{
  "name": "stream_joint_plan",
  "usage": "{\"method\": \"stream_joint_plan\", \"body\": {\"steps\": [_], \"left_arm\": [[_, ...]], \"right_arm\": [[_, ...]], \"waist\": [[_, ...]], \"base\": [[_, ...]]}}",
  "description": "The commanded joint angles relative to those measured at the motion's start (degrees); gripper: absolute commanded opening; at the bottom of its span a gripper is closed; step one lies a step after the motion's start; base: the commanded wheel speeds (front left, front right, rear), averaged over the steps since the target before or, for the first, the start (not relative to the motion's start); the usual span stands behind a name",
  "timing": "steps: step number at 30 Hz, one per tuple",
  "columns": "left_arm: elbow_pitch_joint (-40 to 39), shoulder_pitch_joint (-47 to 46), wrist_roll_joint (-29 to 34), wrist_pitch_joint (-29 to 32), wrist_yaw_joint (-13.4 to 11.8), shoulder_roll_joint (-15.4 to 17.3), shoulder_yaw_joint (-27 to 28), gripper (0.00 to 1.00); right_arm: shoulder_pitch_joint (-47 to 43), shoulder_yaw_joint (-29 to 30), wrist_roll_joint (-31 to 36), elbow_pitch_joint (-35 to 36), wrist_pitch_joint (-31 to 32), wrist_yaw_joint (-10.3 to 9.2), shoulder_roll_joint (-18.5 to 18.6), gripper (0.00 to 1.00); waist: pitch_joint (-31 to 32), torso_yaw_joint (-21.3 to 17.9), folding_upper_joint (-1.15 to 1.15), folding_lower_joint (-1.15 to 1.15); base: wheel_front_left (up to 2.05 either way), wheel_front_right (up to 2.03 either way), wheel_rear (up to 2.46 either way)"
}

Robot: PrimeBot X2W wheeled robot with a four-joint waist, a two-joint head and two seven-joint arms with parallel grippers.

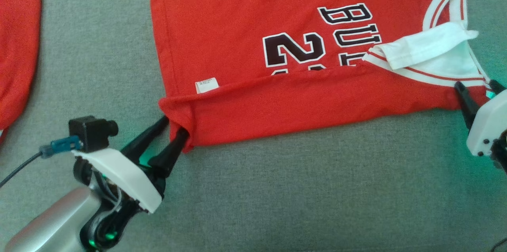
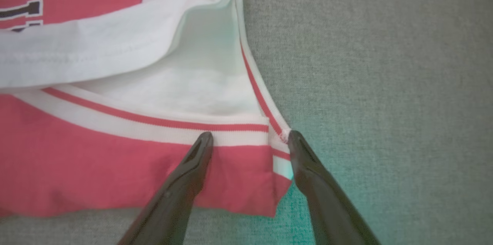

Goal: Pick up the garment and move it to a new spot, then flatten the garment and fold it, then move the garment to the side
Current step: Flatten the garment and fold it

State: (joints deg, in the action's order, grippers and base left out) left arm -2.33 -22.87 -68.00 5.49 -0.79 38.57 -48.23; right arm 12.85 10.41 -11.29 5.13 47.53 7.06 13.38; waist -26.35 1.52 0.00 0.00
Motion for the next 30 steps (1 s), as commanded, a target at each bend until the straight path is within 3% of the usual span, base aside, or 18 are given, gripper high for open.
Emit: {"method": "stream_joint_plan", "body": {"steps": [1, 14, 15, 16, 17, 18, 24, 30], "left_arm": [[-0.66, 1.38, -0.59, 1.31, 0.31, 1.24, 0.00, 1.00], [-1.75, 0.72, -0.12, 3.25, -0.12, 1.97, -0.84, 1.00], [-1.55, 0.47, 0.05, 3.50, 0.20, 1.94, -1.06, 0.86], [-1.33, 0.26, 0.08, 3.72, 0.58, 1.85, -1.25, 0.38], [-1.05, 0.10, 0.00, 3.82, 0.99, 1.72, -1.33, 0.00], [-0.74, -0.08, -0.05, 4.01, 1.59, 1.64, -1.52, 0.00], [-0.67, 0.73, -5.70, 6.13, 5.10, 1.64, -1.15, 0.00], [-4.12, 2.70, -12.62, 8.56, 6.88, 4.14, 0.08, 0.00]], "right_arm": [[-2.19, -0.98, -0.43, 1.33, 0.92, 0.43, 1.25, 1.00], [-2.33, -2.29, -2.16, 1.64, 2.26, 0.43, 0.98, 1.00], [-2.23, -2.55, -2.40, 1.54, 2.52, 0.43, 0.91, 1.00], [-2.12, -2.66, -2.73, 1.45, 2.72, 0.43, 0.73, 1.00], [-1.93, -2.64, -3.08, 1.35, 2.85, 0.43, 0.44, 0.74], [-1.74, -2.59, -3.45, 1.19, 3.01, 0.43, 0.17, 0.00], [-1.64, -1.61, -6.81, 1.15, 4.27, 0.43, -0.14, 0.00], [-3.94, 0.86, -10.72, 3.28, 7.16, 0.43, 1.38, 0.00]], "waist": [[0.11, -0.13, 0.00, 0.00], [-1.08, -0.71, 0.00, 0.00], [-1.17, -0.70, 0.00, 0.00], [-1.25, -0.68, 0.00, 0.00], [-1.28, -0.66, 0.00, 0.00], [-1.23, -0.64, 0.00, 0.00], [0.89, -0.03, 0.00, 0.00], [3.69, 0.59, 0.00, 0.00]], "base": [[0.00, 0.00, 0.00], [0.00, 0.00, 0.00], [0.00, 0.00, 0.00], [0.00, 0.00, 0.00], [0.00, 0.00, 0.00], [0.00, 0.00, 0.00], [0.00, 0.00, 0.00], [0.00, 0.00, 0.00]]}}
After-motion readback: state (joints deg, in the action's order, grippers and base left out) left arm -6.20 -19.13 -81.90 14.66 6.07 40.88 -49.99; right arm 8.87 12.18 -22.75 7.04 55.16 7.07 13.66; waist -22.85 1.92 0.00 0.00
